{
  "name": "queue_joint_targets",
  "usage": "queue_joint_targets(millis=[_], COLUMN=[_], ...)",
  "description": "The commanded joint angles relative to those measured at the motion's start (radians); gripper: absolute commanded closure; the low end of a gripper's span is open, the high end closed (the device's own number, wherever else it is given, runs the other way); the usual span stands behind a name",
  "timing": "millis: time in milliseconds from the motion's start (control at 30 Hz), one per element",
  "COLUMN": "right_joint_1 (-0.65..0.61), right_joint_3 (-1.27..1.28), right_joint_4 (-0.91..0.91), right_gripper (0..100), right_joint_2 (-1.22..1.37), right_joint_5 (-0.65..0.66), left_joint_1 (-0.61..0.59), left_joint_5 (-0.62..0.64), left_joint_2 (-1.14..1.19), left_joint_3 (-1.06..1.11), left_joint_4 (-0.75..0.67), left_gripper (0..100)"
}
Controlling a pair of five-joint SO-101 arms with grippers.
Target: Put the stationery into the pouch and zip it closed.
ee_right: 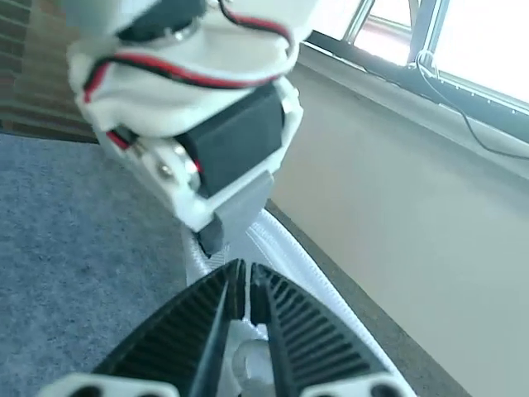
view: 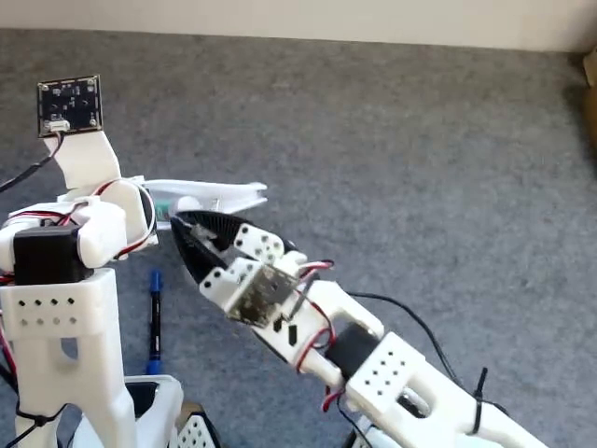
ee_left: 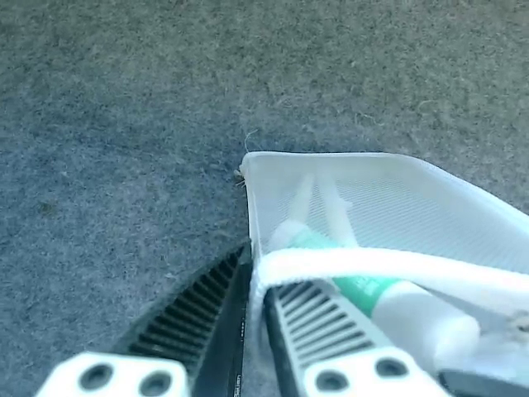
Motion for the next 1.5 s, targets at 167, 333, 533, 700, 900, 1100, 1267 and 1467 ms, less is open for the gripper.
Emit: queue_joint_targets(millis=[167,333,533,700,900,1100,1267,1467], right_joint_1=[0.038,0.108,0.159,0.159,0.163,0.160,0.159,0.157], right_joint_3=[-0.088,-0.202,-0.381,-0.489,-0.578,-0.588,-0.582,-0.578], right_joint_4=[0.136,0.343,0.733,0.992,1.184,1.245,1.244,1.245], right_gripper=[99.4,99.4,98.4,96.4,94.9,94.9,94.9,94.9], right_joint_2=[0.186,0.255,0.254,0.255,0.275,0.285,0.113,-0.084], right_joint_5=[0.009,-0.183,-0.290,-0.307,-0.298,-0.215,-0.213,-0.213], left_joint_1=[-0.008,-0.008,-0.008,-0.008,-0.008,-0.008,-0.008,-0.010], left_joint_5=[0.011,0.011,0.011,0.011,0.011,0.011,0.011,0.012], left_joint_2=[-0.001,-0.001,-0.001,-0.001,-0.001,-0.001,-0.001,-0.001], left_joint_3=[0.004,0.004,0.004,0.004,0.004,0.004,0.004,-0.002], left_joint_4=[-0.011,-0.011,-0.011,-0.011,-0.011,-0.011,-0.015,-0.020], left_gripper=[99,99,99,99,99,99,99,99])
